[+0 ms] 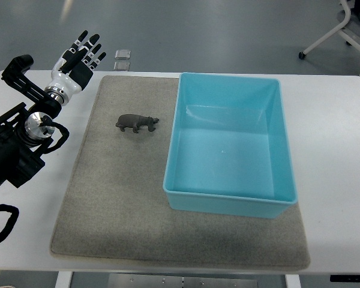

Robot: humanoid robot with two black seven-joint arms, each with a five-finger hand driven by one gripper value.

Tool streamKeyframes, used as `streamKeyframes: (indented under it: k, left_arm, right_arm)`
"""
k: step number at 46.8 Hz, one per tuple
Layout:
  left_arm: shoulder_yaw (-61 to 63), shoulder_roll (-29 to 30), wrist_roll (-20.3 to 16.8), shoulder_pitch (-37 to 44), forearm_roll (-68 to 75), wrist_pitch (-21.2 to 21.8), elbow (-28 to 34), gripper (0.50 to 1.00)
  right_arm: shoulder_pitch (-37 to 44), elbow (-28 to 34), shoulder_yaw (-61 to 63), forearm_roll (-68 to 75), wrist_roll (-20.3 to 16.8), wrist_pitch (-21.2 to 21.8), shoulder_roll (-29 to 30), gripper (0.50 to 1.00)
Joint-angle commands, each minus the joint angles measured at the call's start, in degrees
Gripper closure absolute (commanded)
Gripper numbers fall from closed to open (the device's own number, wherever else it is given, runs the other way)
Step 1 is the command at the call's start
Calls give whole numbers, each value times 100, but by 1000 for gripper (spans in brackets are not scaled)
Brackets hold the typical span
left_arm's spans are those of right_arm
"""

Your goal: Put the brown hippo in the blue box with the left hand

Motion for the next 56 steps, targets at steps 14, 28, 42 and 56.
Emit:
streamKeyframes:
  k: [14,28,42,56]
  left_arm:
    - [0,-10,-8,1,0,0,-10,504]
    - [0,-10,-8,1,-9,9,-18,504]
    - [9,-1,1,-25,0,229,-10,504]
    - [9,-10,1,1,9,229,-45,504]
  right_arm:
    - [0,0,0,0,0,0,0,564]
    - [0,0,0,0,0,0,0,564]
    - [0,0,0,0,0,0,0,564]
    - [0,0,0,0,0,0,0,564]
